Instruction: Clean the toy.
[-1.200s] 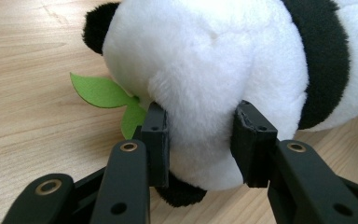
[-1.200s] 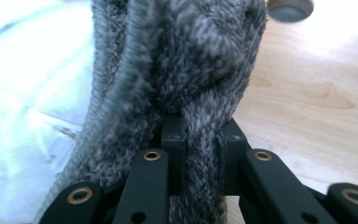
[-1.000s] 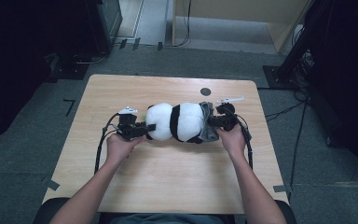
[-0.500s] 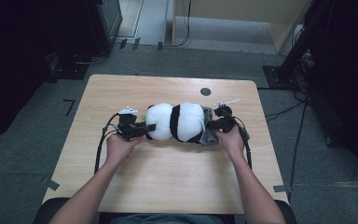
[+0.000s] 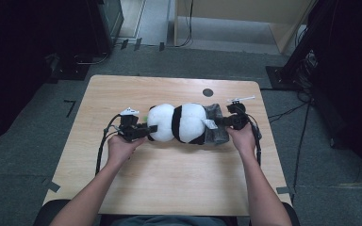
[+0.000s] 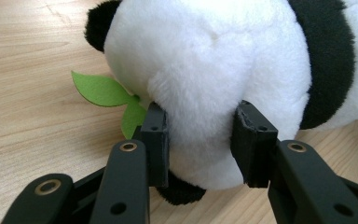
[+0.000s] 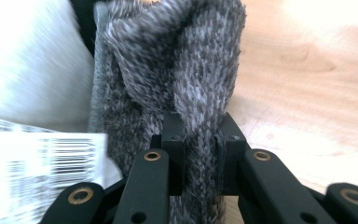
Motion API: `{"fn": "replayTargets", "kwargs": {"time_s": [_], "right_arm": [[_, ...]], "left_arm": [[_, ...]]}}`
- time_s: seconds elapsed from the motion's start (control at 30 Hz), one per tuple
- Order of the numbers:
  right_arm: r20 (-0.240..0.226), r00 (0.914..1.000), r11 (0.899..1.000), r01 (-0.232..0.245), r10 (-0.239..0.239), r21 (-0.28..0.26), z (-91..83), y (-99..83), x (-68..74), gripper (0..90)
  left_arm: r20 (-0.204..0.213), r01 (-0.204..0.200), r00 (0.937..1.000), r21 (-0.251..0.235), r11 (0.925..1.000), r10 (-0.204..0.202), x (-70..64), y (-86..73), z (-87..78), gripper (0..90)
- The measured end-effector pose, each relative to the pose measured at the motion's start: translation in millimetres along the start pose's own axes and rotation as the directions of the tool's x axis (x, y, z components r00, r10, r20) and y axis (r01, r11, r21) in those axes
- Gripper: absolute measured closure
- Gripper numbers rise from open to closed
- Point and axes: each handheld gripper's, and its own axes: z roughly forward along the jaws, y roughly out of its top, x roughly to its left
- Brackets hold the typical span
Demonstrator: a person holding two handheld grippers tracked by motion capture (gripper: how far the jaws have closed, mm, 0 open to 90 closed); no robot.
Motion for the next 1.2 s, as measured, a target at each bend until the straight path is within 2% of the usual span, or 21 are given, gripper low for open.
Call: {"fn": "replayTargets", "kwargs": {"time_s": [0.1,0.27,0.6,0.83,0.97,1.03,1.1,1.2], "right_arm": [[-0.026,0.9997,0.999,-0.001,0.000,-0.042,-13.7,5.2,3.3,78.7],[-0.061,0.9976,0.994,0.026,-0.032,-0.105,-33.6,14.6,16.5,78.7],[-0.086,0.9887,0.983,0.109,-0.122,-0.146,-62.9,27.7,45.1,78.9],[-0.131,0.9758,0.975,0.152,-0.175,-0.163,-81.0,34.8,71.4,78.8],[-0.202,0.9565,0.964,0.169,-0.210,-0.204,-93.3,38.5,87.1,78.8],[-0.223,0.9485,0.960,0.176,-0.225,-0.219,-97.4,39.4,92.7,78.8],[-0.231,0.9450,0.958,0.181,-0.232,-0.223,-97.4,39.4,95.1,78.8],[-0.223,0.9513,0.966,0.170,-0.213,-0.197,-87.0,37.6,89.5,78.8]], "left_arm": [[0.000,-0.001,1.0000,0.000,1.0000,0.001,-0.1,-0.1,0.0,61.3],[-0.001,-0.001,1.0000,-0.002,1.0000,0.001,0.0,-0.3,0.2,61.3],[-0.003,-0.002,1.0000,-0.003,1.0000,0.002,-0.1,-0.4,0.4,61.3],[-0.003,-0.002,1.0000,-0.001,1.0000,0.002,-0.4,-0.3,0.2,61.3],[-0.005,-0.006,1.0000,0.001,1.0000,0.006,-0.3,-0.3,0.1,61.3],[-0.004,-0.007,1.0000,0.001,1.0000,0.007,-0.3,-0.3,0.1,61.3],[-0.004,-0.006,1.0000,0.001,1.0000,0.006,-0.3,-0.4,0.1,61.3],[-0.004,-0.003,1.0000,-0.003,1.0000,0.003,-0.4,-0.5,0.3,61.3]]}}
